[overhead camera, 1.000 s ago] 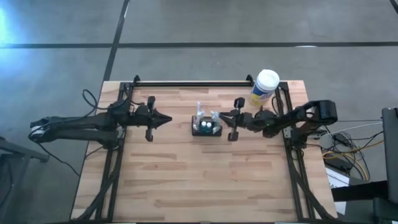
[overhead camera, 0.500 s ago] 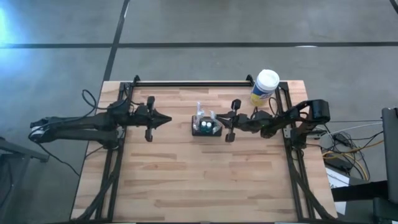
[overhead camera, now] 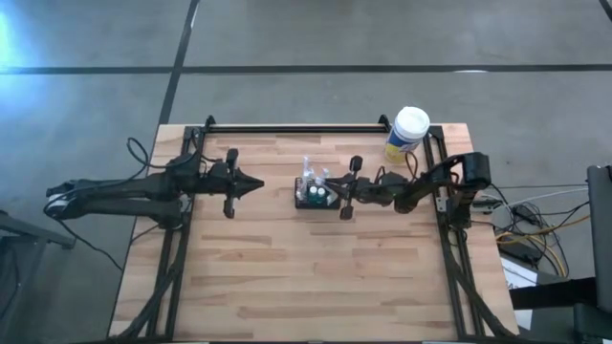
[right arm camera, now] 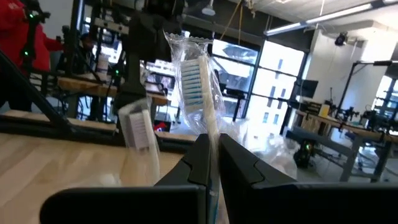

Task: Pick & Place toothbrushing station
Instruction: Put the blue toothbrush into the black organizer, then return to Home Position

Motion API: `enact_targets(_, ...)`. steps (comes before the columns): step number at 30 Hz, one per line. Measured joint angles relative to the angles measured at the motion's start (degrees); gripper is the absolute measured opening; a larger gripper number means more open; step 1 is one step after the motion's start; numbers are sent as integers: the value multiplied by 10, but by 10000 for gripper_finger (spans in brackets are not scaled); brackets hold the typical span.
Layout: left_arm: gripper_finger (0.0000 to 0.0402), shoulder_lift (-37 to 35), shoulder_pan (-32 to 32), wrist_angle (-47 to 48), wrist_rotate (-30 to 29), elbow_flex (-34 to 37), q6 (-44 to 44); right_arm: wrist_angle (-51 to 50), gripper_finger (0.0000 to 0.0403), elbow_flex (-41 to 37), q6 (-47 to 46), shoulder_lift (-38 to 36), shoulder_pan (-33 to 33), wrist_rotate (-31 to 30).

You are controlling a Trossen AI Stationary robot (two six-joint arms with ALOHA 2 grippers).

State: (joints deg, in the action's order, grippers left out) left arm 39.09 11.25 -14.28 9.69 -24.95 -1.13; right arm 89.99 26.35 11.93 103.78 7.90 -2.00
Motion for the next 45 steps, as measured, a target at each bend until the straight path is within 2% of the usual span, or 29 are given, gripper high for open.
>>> enact_targets(13, 21, 0, 0, 0, 0, 0, 2, 0, 13, 0, -6, 32, 0, -12)
enact_targets(31, 21, 0, 0, 3, 0, 0, 3, -22, 17, -4, -14, 32, 0, -27)
enact_targets(45, 21, 0, 0, 4, 0, 0, 3, -29, 149, -4, -72, 6, -6, -42)
